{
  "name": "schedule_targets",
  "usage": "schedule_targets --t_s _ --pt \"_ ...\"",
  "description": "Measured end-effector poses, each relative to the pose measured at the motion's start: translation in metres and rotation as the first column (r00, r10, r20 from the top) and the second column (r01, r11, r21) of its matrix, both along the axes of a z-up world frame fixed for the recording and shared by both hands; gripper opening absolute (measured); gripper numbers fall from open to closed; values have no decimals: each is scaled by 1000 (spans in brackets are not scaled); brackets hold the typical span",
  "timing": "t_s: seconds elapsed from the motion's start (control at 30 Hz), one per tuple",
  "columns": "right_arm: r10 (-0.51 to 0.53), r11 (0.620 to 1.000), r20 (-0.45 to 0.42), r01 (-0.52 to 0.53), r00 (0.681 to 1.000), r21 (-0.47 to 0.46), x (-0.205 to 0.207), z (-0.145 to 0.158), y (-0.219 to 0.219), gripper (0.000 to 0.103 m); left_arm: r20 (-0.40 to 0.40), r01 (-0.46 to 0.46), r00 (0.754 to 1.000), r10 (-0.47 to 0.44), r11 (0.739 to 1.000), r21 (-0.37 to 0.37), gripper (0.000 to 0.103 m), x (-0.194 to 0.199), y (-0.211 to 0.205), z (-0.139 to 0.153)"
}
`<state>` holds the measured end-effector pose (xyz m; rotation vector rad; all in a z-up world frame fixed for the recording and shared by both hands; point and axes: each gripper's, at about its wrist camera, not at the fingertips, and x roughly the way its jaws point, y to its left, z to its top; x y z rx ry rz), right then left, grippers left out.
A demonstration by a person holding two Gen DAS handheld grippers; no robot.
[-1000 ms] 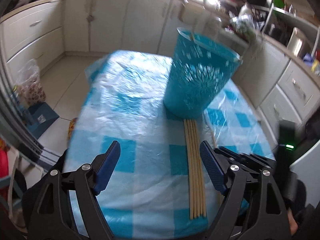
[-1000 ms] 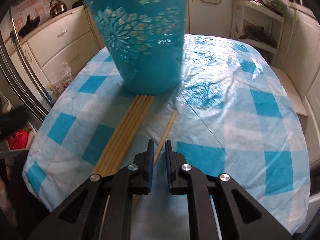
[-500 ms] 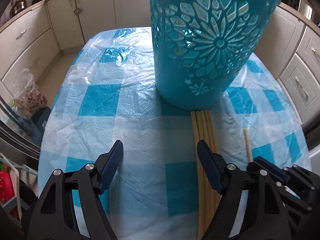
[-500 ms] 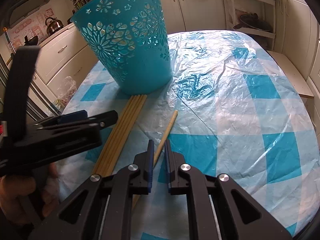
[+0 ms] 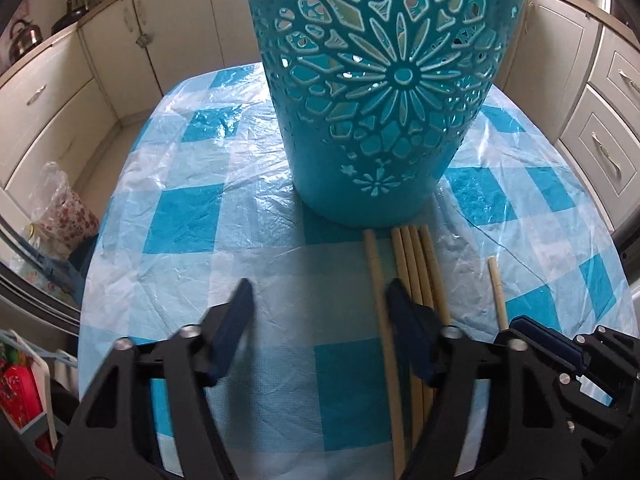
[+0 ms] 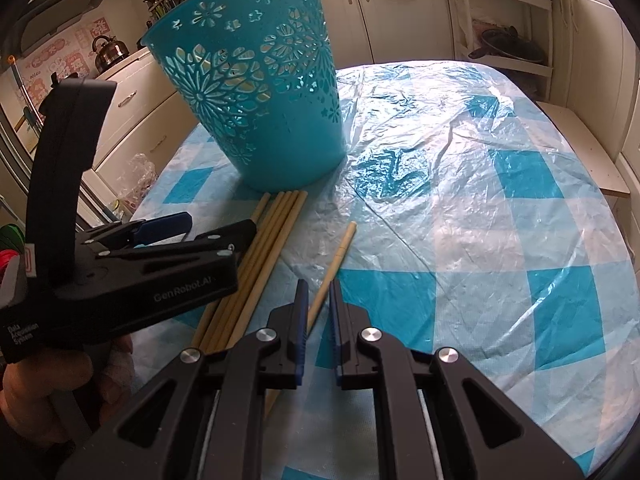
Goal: Organize utensils
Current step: 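Lower the left tool to the chopsticks beside the basket and grasp one, then lift the chopstick with the left tool into the basket and release it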
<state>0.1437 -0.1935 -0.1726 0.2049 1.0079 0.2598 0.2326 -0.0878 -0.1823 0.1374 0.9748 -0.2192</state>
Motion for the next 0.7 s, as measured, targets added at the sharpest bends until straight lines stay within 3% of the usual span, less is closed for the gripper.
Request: schedule_targets --t_s 0.07,0.1,0.13,0.53,0.7 --pt "-1 1000 6 1 1000 -6 1 0 2 11 4 18 1000 -18 1000 -2 32 0 -1 2" --pt "0 1000 7 1 1000 -9 1 0 2 11 2 32 999 -32 999 -7 13 1 -1 3" --pt "1 1000 7 -1 1000 -11 2 0 2 11 -11 49 999 -50 998 -31 7 2 1 4" --pt "3 1000 7 -3 1000 -3 3 0 2 12 -176 40 982 -71 984 -175 5 19 31 8" --pt "-2 1000 9 2 1000 9 3 0 1 12 -76 46 995 -69 962 -268 5 -6 51 56"
